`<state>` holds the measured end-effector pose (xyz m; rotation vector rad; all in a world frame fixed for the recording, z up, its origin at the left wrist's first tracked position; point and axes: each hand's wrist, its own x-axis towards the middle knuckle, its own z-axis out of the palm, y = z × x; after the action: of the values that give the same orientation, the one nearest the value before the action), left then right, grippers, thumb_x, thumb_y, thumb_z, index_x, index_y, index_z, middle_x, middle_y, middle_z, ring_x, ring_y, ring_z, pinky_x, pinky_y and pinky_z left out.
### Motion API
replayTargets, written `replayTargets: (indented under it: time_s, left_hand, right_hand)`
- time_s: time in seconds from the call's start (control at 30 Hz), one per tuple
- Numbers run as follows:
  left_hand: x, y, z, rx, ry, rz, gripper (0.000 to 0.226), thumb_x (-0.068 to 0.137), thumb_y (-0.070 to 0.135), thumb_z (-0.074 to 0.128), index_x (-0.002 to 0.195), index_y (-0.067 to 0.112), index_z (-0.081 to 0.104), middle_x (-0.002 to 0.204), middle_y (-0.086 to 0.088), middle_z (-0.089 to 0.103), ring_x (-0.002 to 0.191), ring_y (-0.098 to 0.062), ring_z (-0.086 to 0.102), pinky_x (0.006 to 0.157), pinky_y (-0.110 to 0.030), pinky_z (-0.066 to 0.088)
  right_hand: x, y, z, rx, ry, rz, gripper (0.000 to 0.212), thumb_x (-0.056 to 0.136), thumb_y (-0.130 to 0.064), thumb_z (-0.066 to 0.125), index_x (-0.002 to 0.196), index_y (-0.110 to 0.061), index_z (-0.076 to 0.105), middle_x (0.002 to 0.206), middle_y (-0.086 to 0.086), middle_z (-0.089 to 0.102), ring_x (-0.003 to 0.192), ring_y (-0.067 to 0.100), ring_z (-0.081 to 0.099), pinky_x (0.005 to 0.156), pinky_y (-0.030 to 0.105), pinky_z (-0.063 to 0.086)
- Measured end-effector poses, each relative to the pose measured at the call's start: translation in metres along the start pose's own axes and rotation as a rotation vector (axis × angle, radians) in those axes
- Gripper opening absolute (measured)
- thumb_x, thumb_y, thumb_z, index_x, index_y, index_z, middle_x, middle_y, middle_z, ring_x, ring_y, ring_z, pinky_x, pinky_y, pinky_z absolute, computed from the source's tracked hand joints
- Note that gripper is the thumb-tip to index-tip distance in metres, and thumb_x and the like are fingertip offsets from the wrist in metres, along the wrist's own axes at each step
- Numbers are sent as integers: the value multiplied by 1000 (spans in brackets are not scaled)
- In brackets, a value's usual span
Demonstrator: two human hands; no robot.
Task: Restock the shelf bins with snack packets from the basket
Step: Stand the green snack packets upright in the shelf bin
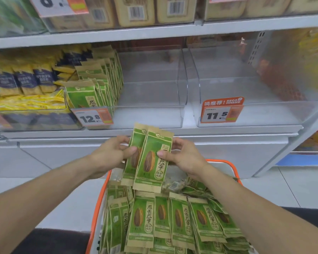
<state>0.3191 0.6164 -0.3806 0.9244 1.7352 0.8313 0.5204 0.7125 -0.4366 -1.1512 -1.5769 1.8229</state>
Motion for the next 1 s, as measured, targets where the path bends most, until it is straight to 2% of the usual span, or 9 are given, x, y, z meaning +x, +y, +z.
replayTargets:
  time_s: [0.17, 0.33, 0.53, 0.6, 0.67, 0.8, 0.83, 0.9, 1.0]
  left_hand:
    - [-14, 18, -5, -161, -137, 110, 45, 84, 35, 64, 121, 10, 56, 105, -12, 74, 95, -27, 72, 75, -41, 60]
    - [-7, 25, -11, -196, -81, 187, 48, 83, 27, 67, 126, 8, 54, 99, -15, 76, 88, -30, 74, 65, -31, 58]
    - [-4, 32, -27, -169, -101, 322, 39, 92, 29, 57, 127, 11, 53, 109, -11, 74, 97, -27, 73, 82, -40, 60]
    - [-3, 34, -32, -42, -26, 458, 35, 95, 39, 56, 126, 21, 54, 114, -2, 72, 103, -17, 70, 88, -38, 58]
    - [-2, 36, -38, 83, 139, 576, 42, 92, 49, 53, 130, 31, 50, 119, 8, 67, 109, -6, 64, 92, -32, 55]
    - [6, 44, -61, 392, 525, 793, 46, 95, 33, 57, 138, 22, 46, 132, 5, 50, 125, -5, 46, 101, -9, 33]
    - [10, 42, -66, 497, 604, 817, 45, 93, 28, 58, 137, 19, 49, 135, 0, 48, 128, -13, 43, 104, -10, 30]
    - [19, 36, -74, 670, 714, 769, 53, 85, 27, 58, 136, 16, 52, 143, -9, 43, 137, -28, 35, 114, -33, 28]
    - [26, 27, -82, 808, 753, 640, 63, 82, 26, 63, 142, 18, 46, 157, -15, 28, 149, -33, 16, 116, -56, 21]
  right_hand:
    - [-6, -27, 19, -33, -9, -144, 41, 83, -17, 78, 118, -22, 57, 115, 2, 68, 98, 26, 71, 81, 46, 61]
    - [-5, -48, 29, -152, 53, -203, 59, 71, -52, 74, 120, -29, 53, 111, -7, 70, 100, 15, 70, 82, 41, 61]
    - [2, -79, 23, -98, -302, -202, 67, 67, -14, 87, 127, -13, 58, 116, 8, 73, 109, 27, 69, 94, 47, 55]
    - [4, -93, 26, -141, -184, -286, 70, 61, -17, 90, 123, -14, 59, 111, 5, 74, 103, 23, 71, 89, 41, 58]
    - [3, -108, 32, -258, 4, -445, 69, 58, -24, 92, 119, -23, 59, 103, -8, 75, 95, 9, 72, 80, 21, 57]
    - [11, -139, 47, -477, 332, -679, 64, 69, -18, 90, 111, -36, 46, 91, -30, 65, 89, -8, 65, 76, 7, 48]
    - [16, -146, 49, -501, 354, -688, 63, 71, -19, 89, 113, -35, 44, 92, -30, 64, 92, -7, 65, 79, 9, 49]
    - [34, -156, 54, -547, 353, -681, 61, 75, -22, 86, 119, -30, 45, 97, -27, 63, 95, -5, 64, 80, 10, 49]
    - [80, -162, 61, -494, 299, -569, 53, 78, -23, 84, 122, -18, 54, 106, -12, 69, 97, 5, 66, 84, 18, 52]
